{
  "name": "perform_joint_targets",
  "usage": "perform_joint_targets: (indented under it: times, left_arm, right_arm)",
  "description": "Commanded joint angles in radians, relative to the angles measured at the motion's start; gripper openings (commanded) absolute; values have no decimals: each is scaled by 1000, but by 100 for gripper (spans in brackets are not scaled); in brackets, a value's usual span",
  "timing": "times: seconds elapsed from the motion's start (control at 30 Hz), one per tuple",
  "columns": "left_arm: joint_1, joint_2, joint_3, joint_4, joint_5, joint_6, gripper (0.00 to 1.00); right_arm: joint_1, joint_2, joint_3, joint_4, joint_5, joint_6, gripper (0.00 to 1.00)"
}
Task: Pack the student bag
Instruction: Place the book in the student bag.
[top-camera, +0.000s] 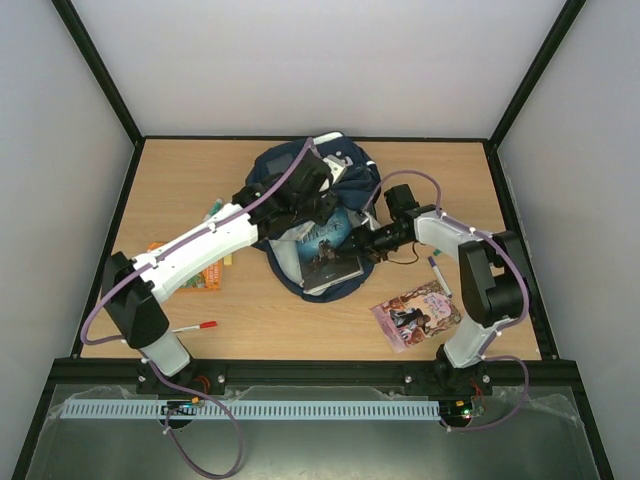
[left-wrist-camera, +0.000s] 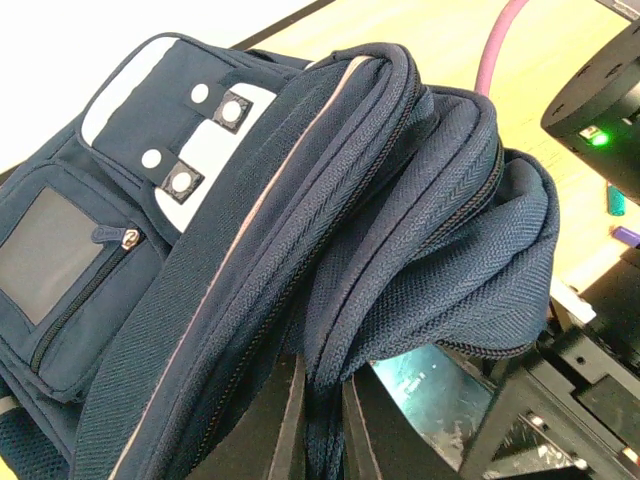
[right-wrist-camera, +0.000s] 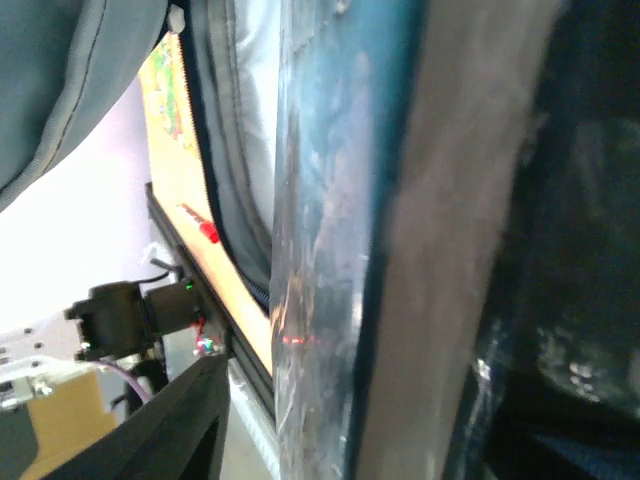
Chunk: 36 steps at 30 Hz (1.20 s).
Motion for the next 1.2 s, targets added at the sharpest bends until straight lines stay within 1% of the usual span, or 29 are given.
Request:
perform_joint_targets:
  times: [0.0, 0.07, 0.13, 0.2, 0.27, 0.33, 0.43, 0.47, 0.6, 0.7, 0.8, 0.93, 1.0, 1.17]
  left_arm:
    - [-8, -76, -27, 111, -12, -15, 2]
    - [-9, -90, -57, 126, -20, -6, 3]
    - [-8, -98, -76, 138, -21, -1, 2]
    - [-8, -102, -90, 150, -12, 2, 3]
    - [-7, -113, -110, 165, -5, 4, 3]
    - [-6, -128, -139, 180, -2, 13, 2]
    - [-1, -148, -181, 216, 8, 27, 2]
    - [1, -153, -195, 227, 19, 30, 2]
    - [17, -189, -284, 311, 67, 38, 3]
    - [37, -211, -319, 329, 114, 9, 2]
    - [41, -231, -327, 334, 125, 4, 2]
    - [86, -247, -323, 340, 166, -29, 2]
    - [120, -257, -331, 352, 199, -47, 2]
    - [183, -272, -356, 366, 260, -75, 2]
  right_arm:
    - [1, 28, 90, -90, 35, -167, 57]
    - [3, -13, 117, -180, 95, -259, 65]
    - [2, -94, 100, -226, 181, -321, 69]
    - [1, -165, 71, -256, 240, -395, 71]
    - [3, -226, 40, -280, 302, -454, 71]
    - [2, -290, -1, -301, 341, -515, 67]
    - [15, -402, -79, -288, 468, -571, 59]
    - [29, -446, -106, -285, 500, -612, 56]
    - [119, -622, -215, -229, 634, -776, 44]
    - [204, -703, -277, -158, 726, -872, 36]
    - [302, -697, -305, -92, 790, -938, 30]
    - [479, -620, -337, 16, 968, -1036, 30]
    - [542, -576, -337, 70, 1036, -1067, 30]
    - [599, -469, -303, 192, 1096, -1100, 29]
